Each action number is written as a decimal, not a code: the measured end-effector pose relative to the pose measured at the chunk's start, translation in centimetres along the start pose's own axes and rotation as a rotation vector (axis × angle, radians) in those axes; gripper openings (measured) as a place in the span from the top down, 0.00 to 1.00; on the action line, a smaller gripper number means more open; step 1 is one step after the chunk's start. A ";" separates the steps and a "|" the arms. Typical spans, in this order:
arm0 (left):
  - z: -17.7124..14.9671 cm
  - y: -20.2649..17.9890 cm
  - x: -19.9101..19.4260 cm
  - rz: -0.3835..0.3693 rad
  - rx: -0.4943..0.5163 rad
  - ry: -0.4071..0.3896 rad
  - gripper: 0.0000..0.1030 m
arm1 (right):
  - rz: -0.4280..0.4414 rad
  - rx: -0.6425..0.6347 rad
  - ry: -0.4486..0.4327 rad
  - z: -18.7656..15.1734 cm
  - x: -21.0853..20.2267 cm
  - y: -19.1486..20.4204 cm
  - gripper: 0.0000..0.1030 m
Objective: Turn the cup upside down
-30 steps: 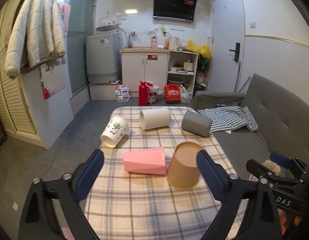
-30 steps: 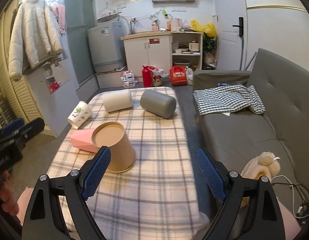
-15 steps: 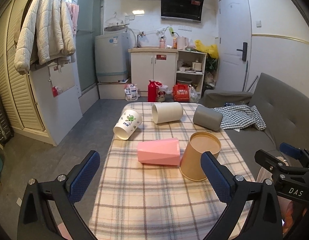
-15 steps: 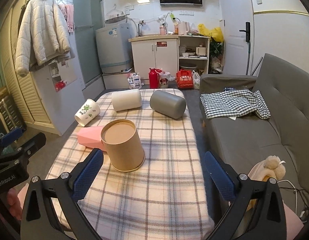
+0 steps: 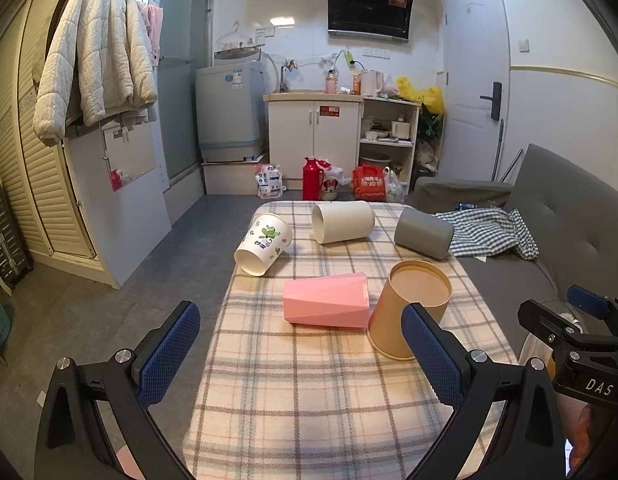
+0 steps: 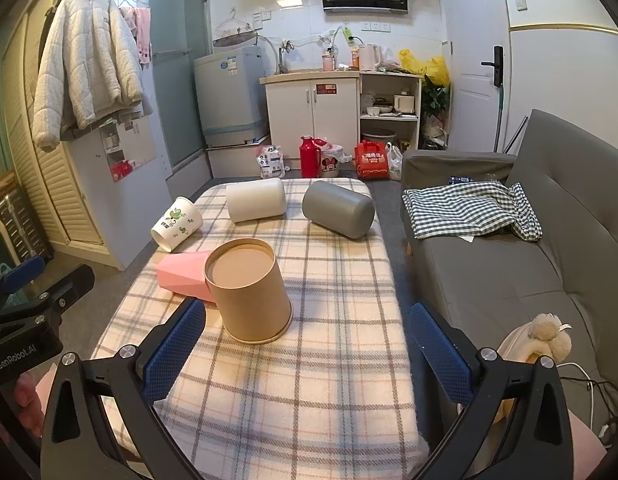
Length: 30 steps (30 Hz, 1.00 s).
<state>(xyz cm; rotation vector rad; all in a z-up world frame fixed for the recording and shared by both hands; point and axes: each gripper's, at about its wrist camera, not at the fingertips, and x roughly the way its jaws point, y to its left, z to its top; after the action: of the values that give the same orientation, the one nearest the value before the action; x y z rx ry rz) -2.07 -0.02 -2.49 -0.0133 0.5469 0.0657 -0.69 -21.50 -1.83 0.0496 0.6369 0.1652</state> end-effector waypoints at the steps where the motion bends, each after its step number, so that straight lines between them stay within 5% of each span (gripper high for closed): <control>1: 0.0 0.0 0.0 0.002 0.000 0.001 0.00 | -0.001 -0.001 0.001 0.0 0.1 0.0 0.00; 30: -0.4 0.0 0.1 -0.006 0.002 0.009 0.00 | -0.007 -0.017 0.007 -0.4 0.3 0.3 0.00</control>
<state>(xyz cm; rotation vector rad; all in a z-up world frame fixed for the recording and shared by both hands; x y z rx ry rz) -2.18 -0.04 -2.84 -0.0129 0.5562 0.0591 -0.76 -21.18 -2.30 0.0307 0.6421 0.1645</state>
